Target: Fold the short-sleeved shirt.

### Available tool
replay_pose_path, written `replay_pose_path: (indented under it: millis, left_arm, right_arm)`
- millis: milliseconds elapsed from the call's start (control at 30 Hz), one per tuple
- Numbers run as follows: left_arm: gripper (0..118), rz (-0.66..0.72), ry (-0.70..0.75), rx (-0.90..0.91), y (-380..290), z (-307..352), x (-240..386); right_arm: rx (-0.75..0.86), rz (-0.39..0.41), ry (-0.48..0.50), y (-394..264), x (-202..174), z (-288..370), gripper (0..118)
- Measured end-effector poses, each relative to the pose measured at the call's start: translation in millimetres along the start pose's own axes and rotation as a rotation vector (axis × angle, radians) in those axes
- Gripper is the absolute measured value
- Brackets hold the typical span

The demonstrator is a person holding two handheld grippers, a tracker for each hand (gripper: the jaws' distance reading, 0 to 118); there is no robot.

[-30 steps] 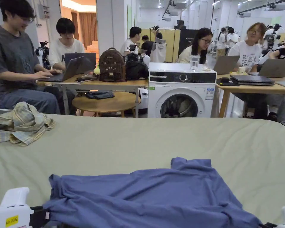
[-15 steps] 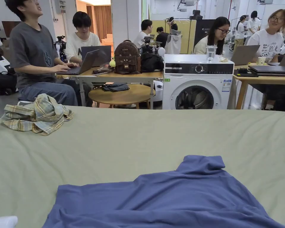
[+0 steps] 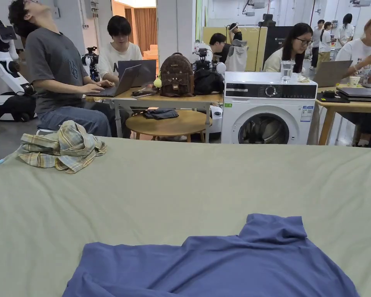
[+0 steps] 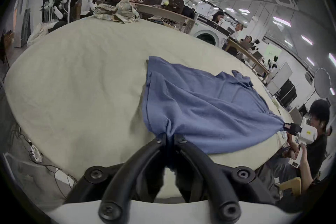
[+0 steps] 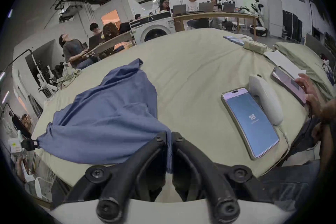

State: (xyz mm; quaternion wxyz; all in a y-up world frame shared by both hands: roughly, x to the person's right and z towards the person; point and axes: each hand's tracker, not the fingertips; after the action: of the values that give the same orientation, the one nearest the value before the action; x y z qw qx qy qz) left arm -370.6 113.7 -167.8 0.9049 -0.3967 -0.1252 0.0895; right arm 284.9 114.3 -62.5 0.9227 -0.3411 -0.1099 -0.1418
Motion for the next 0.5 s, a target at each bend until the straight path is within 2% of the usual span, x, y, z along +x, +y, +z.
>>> replay_pose_path:
  millis: [33,67,100,133,233,367,500]
  left_arm:
    - [28,-0.032,0.025,0.031,2,3,3]
    - [46,-0.073,0.062,0.085,4,9,11]
    - [50,-0.113,0.086,0.147,9,16,18]
    - [51,-0.142,0.094,0.196,15,22,24]
    - [51,-0.189,0.018,0.323,39,39,48]
    - [51,-0.261,-0.001,0.444,73,43,85]
    - [51,-0.243,-0.033,0.493,98,34,118]
  right_arm:
    - [0.001,0.001,0.014,-1,-3,3,7]
    - [0.027,0.008,0.037,1,-6,7,30]
    - [0.054,0.019,0.044,5,-11,10,51]
    - [0.088,0.041,0.047,11,-18,12,57]
    - [0.190,0.128,0.062,36,-43,18,56]
    - [0.265,0.132,0.166,70,-82,11,56]
    - [0.283,0.171,0.279,95,-130,-2,56]
